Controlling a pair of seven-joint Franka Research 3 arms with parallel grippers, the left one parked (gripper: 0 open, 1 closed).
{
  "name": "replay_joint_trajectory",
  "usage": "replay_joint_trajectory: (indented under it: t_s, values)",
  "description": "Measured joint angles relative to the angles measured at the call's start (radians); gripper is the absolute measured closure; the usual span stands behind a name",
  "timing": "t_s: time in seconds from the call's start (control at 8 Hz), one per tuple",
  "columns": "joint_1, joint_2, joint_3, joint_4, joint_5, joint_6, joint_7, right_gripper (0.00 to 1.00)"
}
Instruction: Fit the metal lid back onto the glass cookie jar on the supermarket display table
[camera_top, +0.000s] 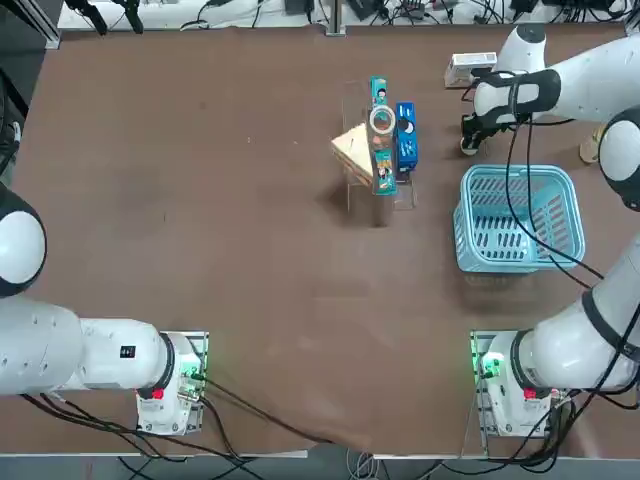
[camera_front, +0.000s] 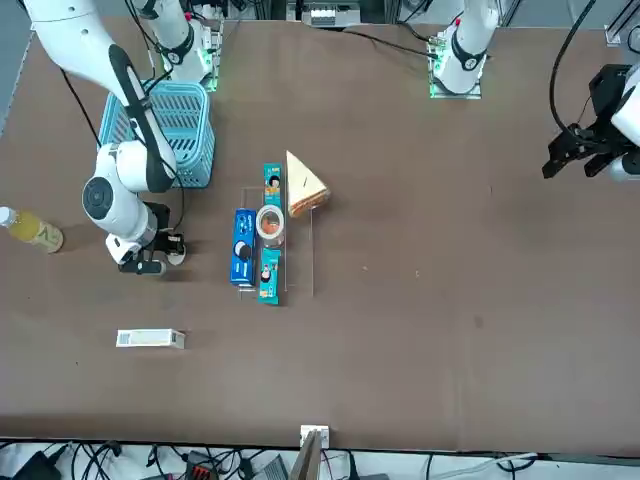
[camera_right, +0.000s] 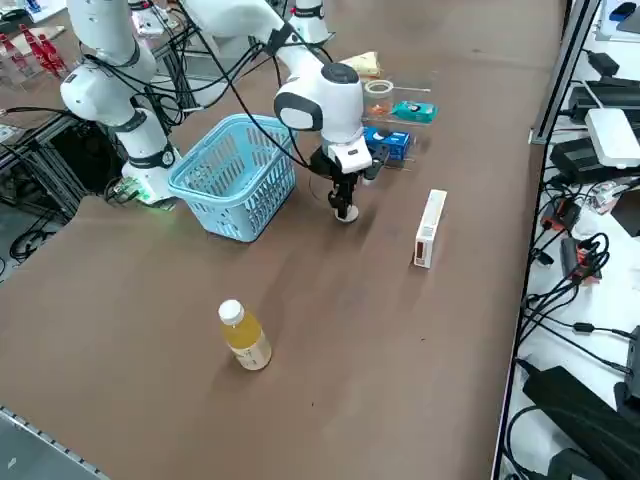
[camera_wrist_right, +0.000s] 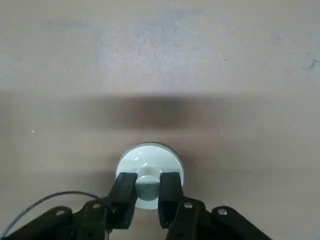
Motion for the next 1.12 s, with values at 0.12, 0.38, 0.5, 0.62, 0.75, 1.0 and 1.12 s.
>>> replay_joint_trajectory:
  t_s: [0.12, 0.38, 0.5, 0.62, 0.75, 1.0, 1.12]
  values:
    - [0.001, -0.001, 0.000, 0.001, 0.000, 0.000, 0.000, 0.73]
    - [0.002, -0.001, 0.001, 0.013, 0.000, 0.000, 0.000, 0.73]
    - [0.002, -0.003, 0.001, 0.028, 0.000, -0.005, 0.000, 0.73]
    - [0.003, -0.011, 0.003, 0.057, -0.001, -0.034, 0.000, 0.73]
    - [0.006, -0.027, 0.007, 0.102, -0.001, -0.099, 0.000, 0.73]
    - [0.046, -0.071, 0.013, 0.227, -0.010, -0.286, 0.036, 0.73]
    - [0.087, -0.094, 0.015, 0.278, -0.024, -0.360, 0.091, 0.73]
